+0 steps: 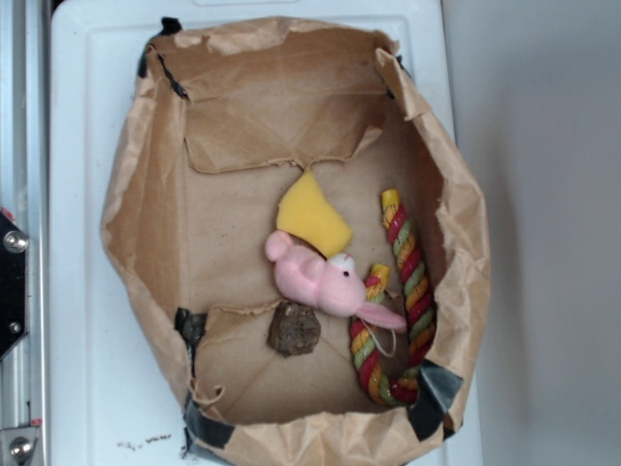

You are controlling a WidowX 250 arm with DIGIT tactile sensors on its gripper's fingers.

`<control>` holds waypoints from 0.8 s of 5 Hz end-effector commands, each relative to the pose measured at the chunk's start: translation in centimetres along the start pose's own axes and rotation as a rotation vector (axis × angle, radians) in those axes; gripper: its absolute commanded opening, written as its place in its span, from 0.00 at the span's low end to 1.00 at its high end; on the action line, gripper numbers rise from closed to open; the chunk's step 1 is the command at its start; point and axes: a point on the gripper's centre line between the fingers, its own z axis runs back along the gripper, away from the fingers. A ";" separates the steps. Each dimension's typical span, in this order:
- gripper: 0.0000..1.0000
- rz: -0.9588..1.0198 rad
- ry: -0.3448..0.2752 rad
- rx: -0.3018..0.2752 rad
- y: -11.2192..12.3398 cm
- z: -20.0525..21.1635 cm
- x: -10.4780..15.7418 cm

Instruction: Grab the rock.

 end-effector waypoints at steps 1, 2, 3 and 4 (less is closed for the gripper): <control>1.00 0.000 0.000 0.000 0.0 0.0 0.0; 1.00 0.097 -0.075 -0.112 0.0 0.3 5.1; 1.00 0.181 -0.092 -0.122 1.0 -1.2 9.9; 1.00 0.226 -0.119 -0.115 1.3 -3.6 13.6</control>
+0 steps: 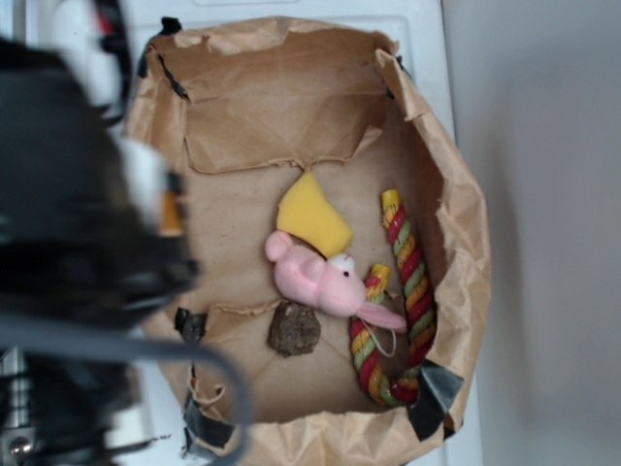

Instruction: Grab the rock.

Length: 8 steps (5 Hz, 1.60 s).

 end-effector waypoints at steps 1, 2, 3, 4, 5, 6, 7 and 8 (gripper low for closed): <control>1.00 0.127 -0.094 -0.055 0.8 -4.0 5.2; 1.00 0.119 -0.083 -0.032 -0.2 -6.5 5.1; 1.00 0.135 -0.053 -0.014 -0.6 -7.6 5.3; 1.00 0.135 -0.053 -0.014 -0.6 -7.6 5.3; 1.00 0.135 -0.053 -0.014 -0.6 -7.6 5.3; 1.00 0.135 -0.053 -0.014 -0.6 -7.6 5.3; 1.00 0.385 -0.100 -0.033 -0.8 -8.4 4.7; 1.00 0.510 -0.143 -0.031 -0.7 -9.8 4.4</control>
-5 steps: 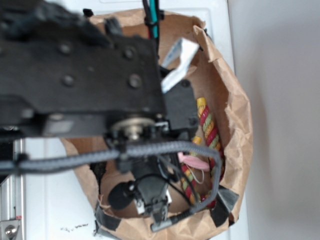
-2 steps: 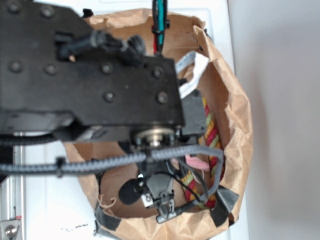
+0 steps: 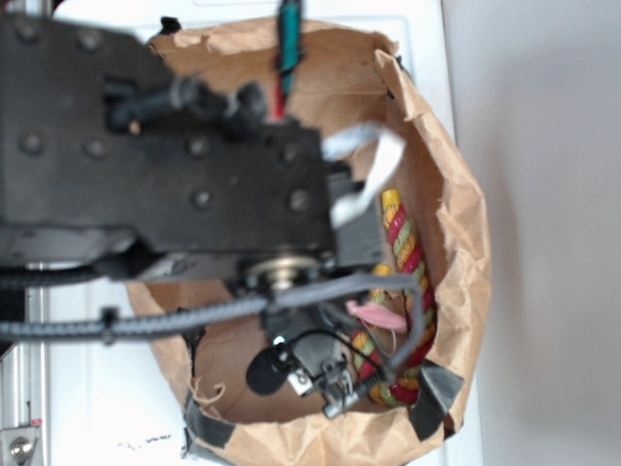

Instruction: Grab the rock.

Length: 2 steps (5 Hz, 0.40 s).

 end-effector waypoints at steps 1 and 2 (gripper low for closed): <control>1.00 0.091 -0.118 -0.053 -0.7 -0.9 0.7; 1.00 0.161 -0.099 -0.027 -1.4 -2.4 2.1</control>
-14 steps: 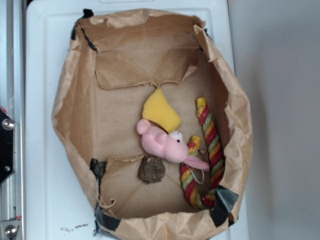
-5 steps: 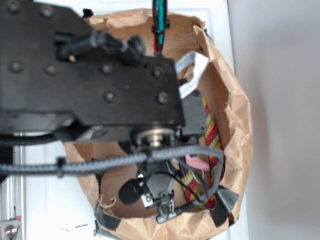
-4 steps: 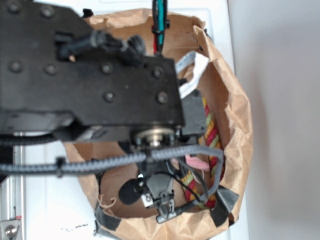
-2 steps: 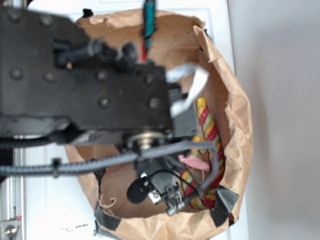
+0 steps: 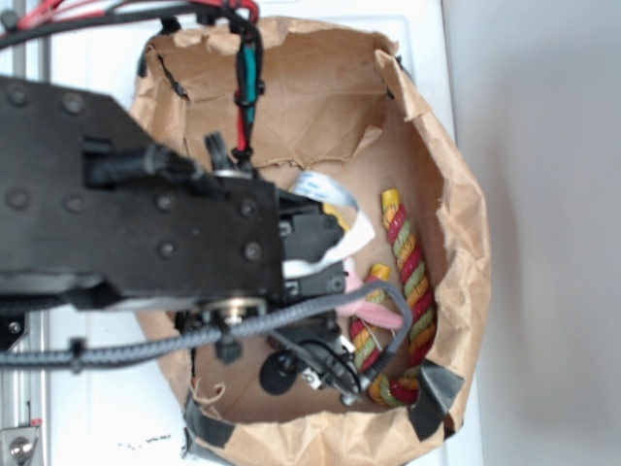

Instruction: Grab the rock.

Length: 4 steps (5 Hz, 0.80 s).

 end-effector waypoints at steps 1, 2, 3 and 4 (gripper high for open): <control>1.00 0.053 0.013 0.041 -2.0 -2.6 1.4; 1.00 0.036 0.020 0.039 -2.9 -3.4 1.0; 1.00 -0.014 0.026 0.067 -2.3 -4.2 0.1; 1.00 -0.084 0.027 0.074 -0.9 -4.1 -1.4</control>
